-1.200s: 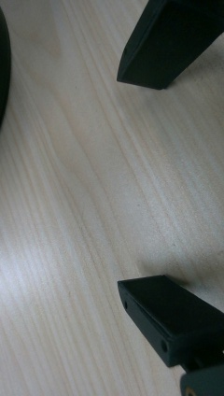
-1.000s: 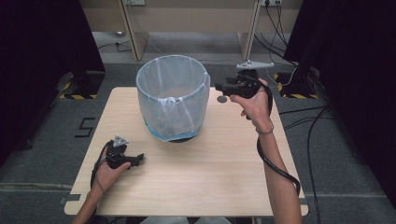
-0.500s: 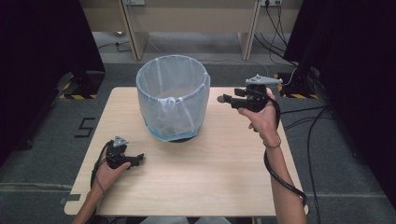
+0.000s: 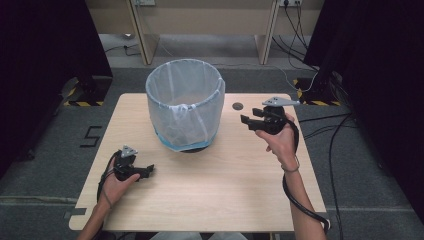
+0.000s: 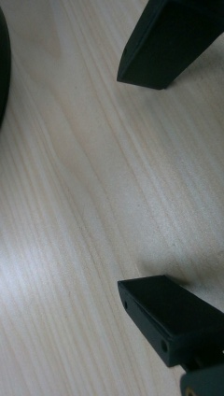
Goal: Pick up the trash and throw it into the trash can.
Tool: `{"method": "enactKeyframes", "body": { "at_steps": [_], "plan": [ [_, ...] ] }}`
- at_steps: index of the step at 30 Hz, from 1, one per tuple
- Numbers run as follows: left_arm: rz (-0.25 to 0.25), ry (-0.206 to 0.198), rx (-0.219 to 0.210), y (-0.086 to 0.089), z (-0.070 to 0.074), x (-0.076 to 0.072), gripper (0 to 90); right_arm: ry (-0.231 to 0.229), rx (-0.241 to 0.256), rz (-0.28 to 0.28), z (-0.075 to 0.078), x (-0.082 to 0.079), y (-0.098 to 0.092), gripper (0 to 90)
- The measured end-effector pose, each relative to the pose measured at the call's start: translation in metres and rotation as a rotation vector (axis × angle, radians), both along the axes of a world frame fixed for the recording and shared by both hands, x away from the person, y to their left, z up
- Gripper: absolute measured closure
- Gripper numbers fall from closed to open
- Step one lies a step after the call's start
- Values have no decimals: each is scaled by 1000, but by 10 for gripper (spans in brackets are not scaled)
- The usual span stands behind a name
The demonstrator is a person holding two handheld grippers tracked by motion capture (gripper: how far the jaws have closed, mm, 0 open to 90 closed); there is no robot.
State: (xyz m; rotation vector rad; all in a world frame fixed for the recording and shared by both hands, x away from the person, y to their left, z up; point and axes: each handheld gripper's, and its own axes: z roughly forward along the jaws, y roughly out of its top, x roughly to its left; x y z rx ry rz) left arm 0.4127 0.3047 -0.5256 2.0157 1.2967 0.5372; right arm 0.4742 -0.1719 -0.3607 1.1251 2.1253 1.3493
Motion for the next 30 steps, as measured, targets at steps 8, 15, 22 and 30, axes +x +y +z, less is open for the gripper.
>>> {"method": "enactKeyframes", "body": {
  "at_steps": [8, 15, 22, 30],
  "plan": [
    [0, 0, 0, 0, 0, 0, 20, 13, -34, -13, -32, -13, 1, 354],
    [0, 0, 0, 0, 0, 0, 20, 40, -53, -30, -57, -25, 1, 314],
    [0, 0, 0, 0, 0, 0, 19, 56, -64, -33, -76, -34, 1, 305],
    [0, 0, 0, 0, 0, 0, 20, 77, -61, -20, -96, -39, 8, 305]
  ]
}}
